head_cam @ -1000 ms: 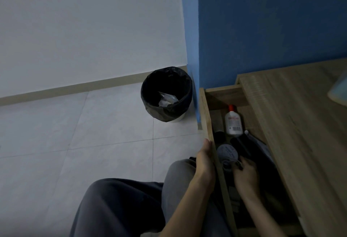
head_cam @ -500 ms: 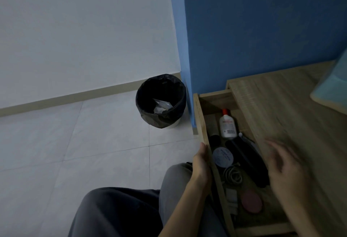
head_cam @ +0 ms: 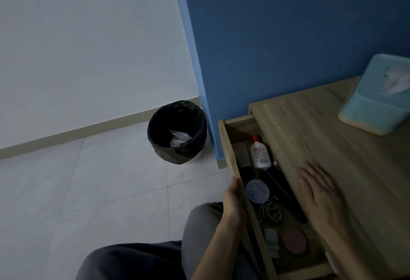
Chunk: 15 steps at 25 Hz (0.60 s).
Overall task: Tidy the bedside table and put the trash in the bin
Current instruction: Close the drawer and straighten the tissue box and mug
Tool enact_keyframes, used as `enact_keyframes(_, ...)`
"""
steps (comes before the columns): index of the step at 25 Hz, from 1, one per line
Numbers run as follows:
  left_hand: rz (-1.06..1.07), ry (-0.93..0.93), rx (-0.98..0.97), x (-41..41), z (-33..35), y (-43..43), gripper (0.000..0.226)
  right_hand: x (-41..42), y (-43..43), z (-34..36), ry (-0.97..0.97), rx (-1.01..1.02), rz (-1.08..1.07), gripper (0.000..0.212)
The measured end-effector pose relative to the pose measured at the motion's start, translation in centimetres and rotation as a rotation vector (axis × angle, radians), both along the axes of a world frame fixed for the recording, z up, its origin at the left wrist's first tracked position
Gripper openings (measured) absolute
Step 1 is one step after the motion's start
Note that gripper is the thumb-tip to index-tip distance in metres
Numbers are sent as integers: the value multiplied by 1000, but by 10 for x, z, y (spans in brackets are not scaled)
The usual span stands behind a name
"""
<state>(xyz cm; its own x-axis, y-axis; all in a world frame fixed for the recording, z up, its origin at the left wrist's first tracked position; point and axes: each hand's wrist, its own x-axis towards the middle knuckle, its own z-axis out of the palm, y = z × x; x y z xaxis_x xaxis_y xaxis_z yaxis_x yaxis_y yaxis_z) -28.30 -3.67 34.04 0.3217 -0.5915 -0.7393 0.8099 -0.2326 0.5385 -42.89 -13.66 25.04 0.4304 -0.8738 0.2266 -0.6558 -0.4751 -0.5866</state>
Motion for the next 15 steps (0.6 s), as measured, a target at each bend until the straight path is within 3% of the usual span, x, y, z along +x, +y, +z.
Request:
enact_keyframes(8, -41, -28, -9, -16, -11, -28, 50, 3, -1, 3, -8, 24, -44, 90)
enact_keyframes(15, -134, 5, -7, -38, -28, -60, 54, 6, -1, 8, -26, -15, -93, 73)
